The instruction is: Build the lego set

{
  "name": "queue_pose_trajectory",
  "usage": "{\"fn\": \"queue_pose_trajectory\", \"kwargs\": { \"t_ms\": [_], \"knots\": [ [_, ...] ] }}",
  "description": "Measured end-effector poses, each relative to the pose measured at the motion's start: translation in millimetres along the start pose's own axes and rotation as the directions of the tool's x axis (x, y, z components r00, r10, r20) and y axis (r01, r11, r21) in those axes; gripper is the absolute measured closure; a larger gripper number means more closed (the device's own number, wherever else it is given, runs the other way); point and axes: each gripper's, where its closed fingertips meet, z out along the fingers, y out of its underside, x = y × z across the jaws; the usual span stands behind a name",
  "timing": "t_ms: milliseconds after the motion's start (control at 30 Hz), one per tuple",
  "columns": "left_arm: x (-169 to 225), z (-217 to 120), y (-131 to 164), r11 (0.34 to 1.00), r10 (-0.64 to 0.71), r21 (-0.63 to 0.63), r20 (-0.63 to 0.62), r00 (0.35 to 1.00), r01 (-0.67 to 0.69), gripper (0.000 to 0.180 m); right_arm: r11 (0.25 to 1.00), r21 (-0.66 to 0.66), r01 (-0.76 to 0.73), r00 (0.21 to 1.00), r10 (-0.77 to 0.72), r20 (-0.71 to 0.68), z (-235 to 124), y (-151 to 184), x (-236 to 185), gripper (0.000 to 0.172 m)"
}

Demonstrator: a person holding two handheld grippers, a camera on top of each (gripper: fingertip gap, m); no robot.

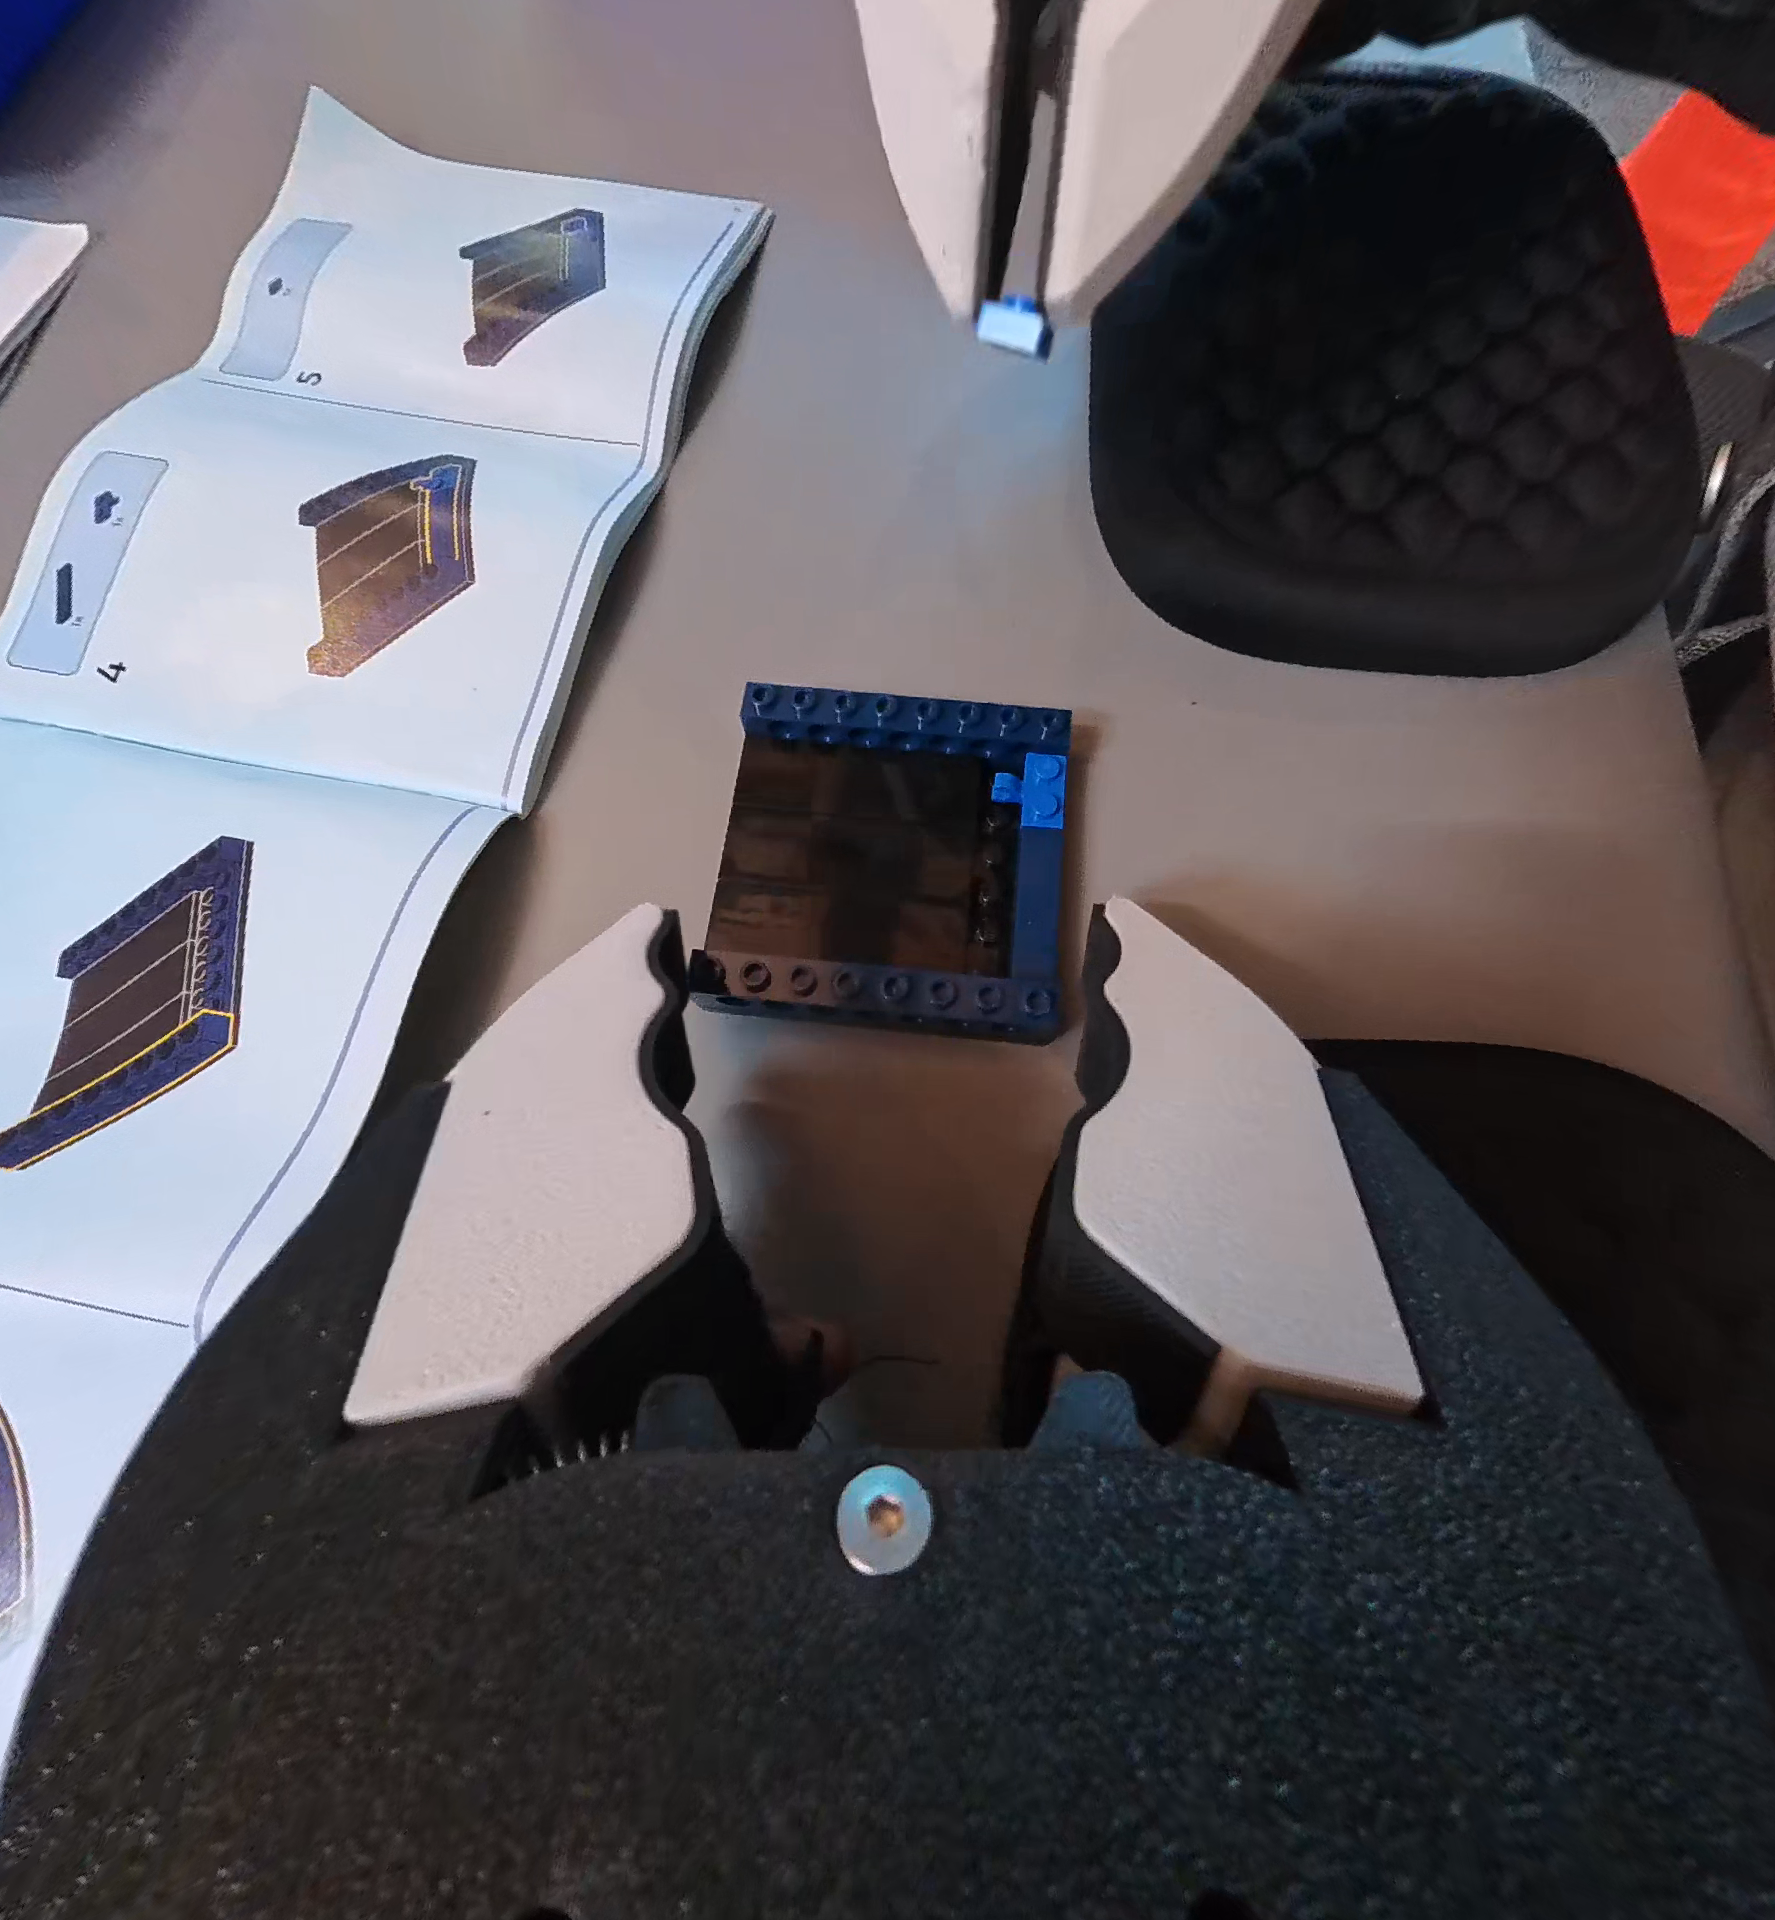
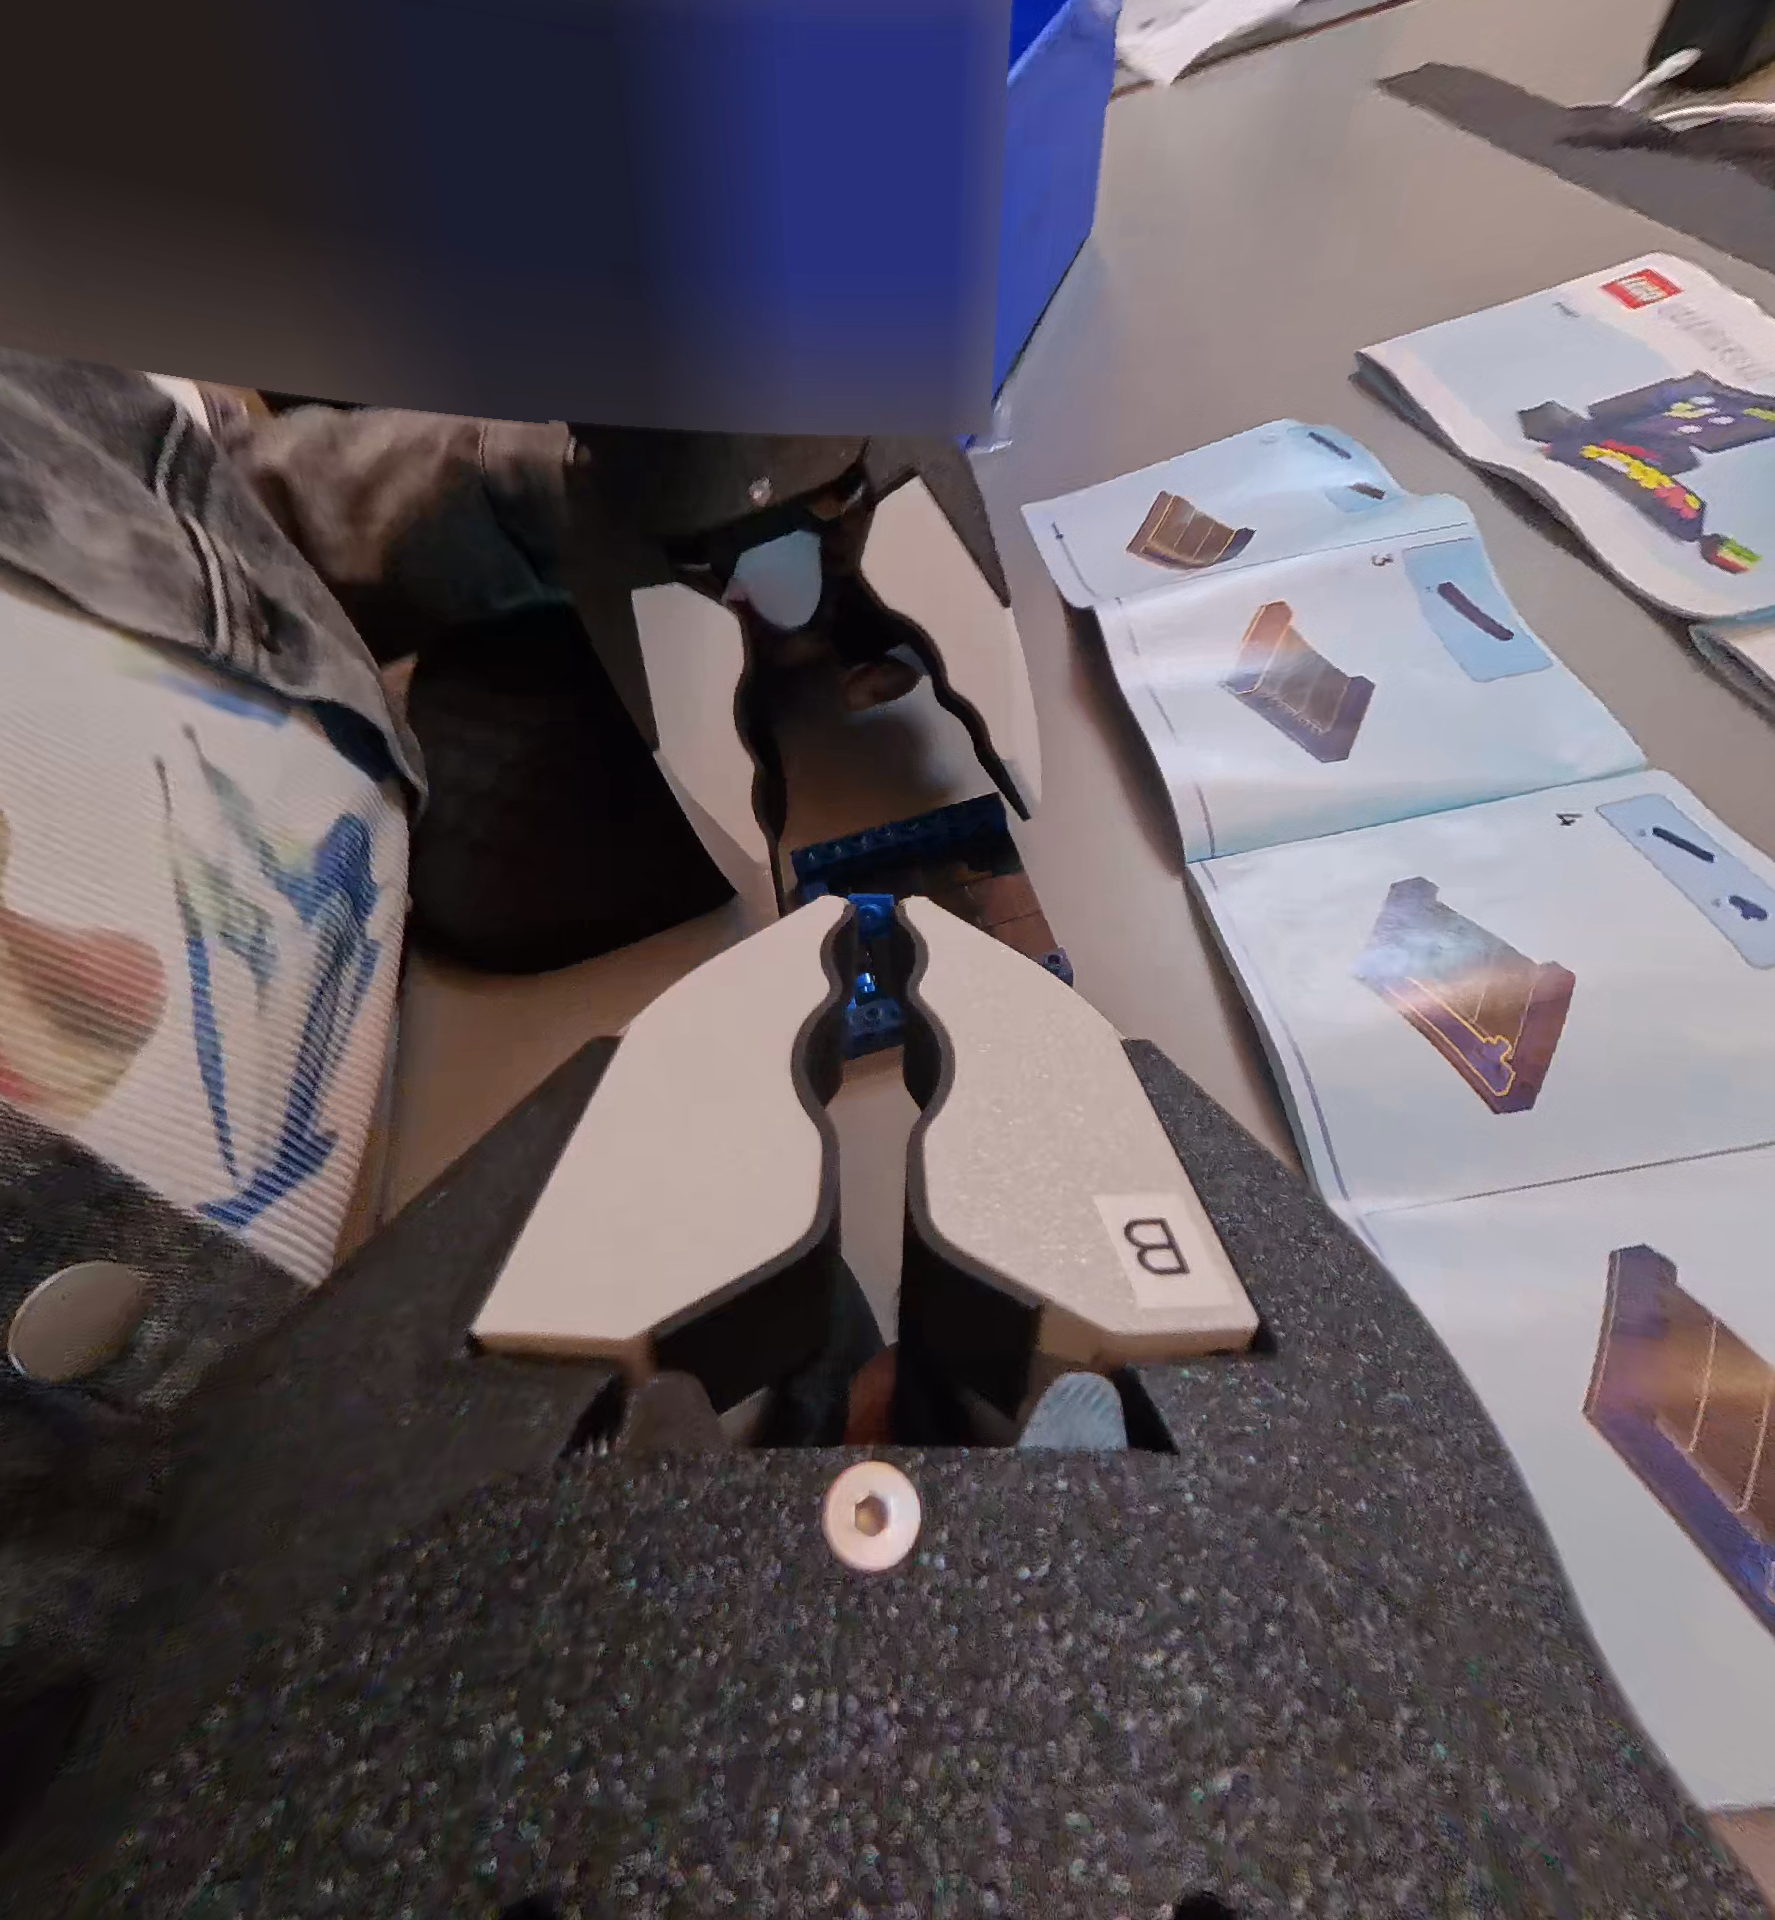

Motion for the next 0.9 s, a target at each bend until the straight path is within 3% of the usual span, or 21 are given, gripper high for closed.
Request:
{"fn": "queue_pose_trajectory", "kwargs": {
  "t_ms": [300, 900],
  "knots": [
    [1, 1, 1, 1.000, -0.003, -0.010, -0.008, 1.000, 0.003, 0.111, 0.908, -0.339, 0.246, 0.969, -0.221, 0.113, 33, 33, -11, 0.166],
    [2, 1, 2, 1.000, 0.005, -0.010, -0.009, 1.000, -0.005, 0.114, 0.762, -0.567, 0.311, 0.950, -0.241, 0.197, 41, 53, -13, 0.166]
  ]
}}
